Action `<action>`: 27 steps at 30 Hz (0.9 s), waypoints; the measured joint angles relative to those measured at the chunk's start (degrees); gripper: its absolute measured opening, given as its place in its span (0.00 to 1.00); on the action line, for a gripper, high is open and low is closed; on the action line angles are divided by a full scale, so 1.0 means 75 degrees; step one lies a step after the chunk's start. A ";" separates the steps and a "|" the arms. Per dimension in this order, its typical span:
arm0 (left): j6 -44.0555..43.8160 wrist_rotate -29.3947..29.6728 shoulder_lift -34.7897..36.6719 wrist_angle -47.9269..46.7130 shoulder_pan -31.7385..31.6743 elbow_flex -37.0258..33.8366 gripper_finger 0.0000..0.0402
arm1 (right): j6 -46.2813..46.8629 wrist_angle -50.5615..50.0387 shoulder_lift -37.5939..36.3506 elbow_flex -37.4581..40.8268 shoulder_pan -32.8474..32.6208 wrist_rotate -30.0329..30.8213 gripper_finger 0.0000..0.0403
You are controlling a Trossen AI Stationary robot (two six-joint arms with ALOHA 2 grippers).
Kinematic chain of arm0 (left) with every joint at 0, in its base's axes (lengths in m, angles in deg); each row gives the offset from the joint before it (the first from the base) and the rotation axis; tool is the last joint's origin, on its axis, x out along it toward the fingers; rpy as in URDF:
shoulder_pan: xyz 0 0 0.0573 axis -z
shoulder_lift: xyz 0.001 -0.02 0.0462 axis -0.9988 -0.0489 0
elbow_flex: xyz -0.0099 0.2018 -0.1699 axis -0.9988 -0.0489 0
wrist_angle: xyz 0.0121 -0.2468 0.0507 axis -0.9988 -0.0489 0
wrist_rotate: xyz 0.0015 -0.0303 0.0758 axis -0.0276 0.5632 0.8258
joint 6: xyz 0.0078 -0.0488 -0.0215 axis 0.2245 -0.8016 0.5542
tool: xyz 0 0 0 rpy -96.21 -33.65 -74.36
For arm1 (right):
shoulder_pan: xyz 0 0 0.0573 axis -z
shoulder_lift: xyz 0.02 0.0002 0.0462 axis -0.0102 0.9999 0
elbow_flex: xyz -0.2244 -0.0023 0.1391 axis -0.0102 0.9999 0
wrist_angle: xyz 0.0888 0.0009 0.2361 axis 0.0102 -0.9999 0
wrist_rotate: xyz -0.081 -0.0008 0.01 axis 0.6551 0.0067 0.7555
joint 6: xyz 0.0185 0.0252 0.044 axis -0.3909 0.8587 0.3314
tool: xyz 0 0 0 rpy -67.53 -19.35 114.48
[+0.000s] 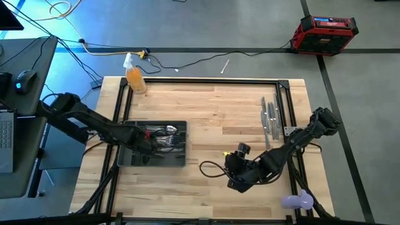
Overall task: Sort silverware
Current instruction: Put the silver knife into the black silverware tray
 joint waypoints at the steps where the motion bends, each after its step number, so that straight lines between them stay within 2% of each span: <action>1: -0.0001 0.0006 0.0005 0.0062 0.0000 -0.0066 0.02 | -0.0003 0.0001 0.0002 0.0000 0.0018 0.0001 0.48; 6: 0.0004 0.0098 0.0020 -0.0011 0.0000 -0.0147 0.11 | -0.0003 0.0000 -0.0001 0.0000 0.0046 -0.0002 0.48; 13: 0.0008 0.0153 0.0038 -0.0174 0.0017 0.0478 0.31 | -0.0003 -0.0053 -0.0001 0.0000 0.0046 0.0124 0.48; 17: 0.0005 0.0301 0.0035 -0.0400 0.0023 0.0768 0.38 | -0.0003 -0.0085 -0.0001 0.0000 0.0046 0.0162 0.48; 22: -0.0278 0.1266 0.0052 -0.1046 0.0294 0.1295 0.39 | 0.0093 -0.0793 -0.0001 0.0000 0.0046 0.0217 0.48; 27: -0.0860 0.2792 0.0146 -0.0957 0.0896 0.1719 0.38 | 0.0630 -0.2387 -0.0004 0.0000 0.0093 0.0293 0.48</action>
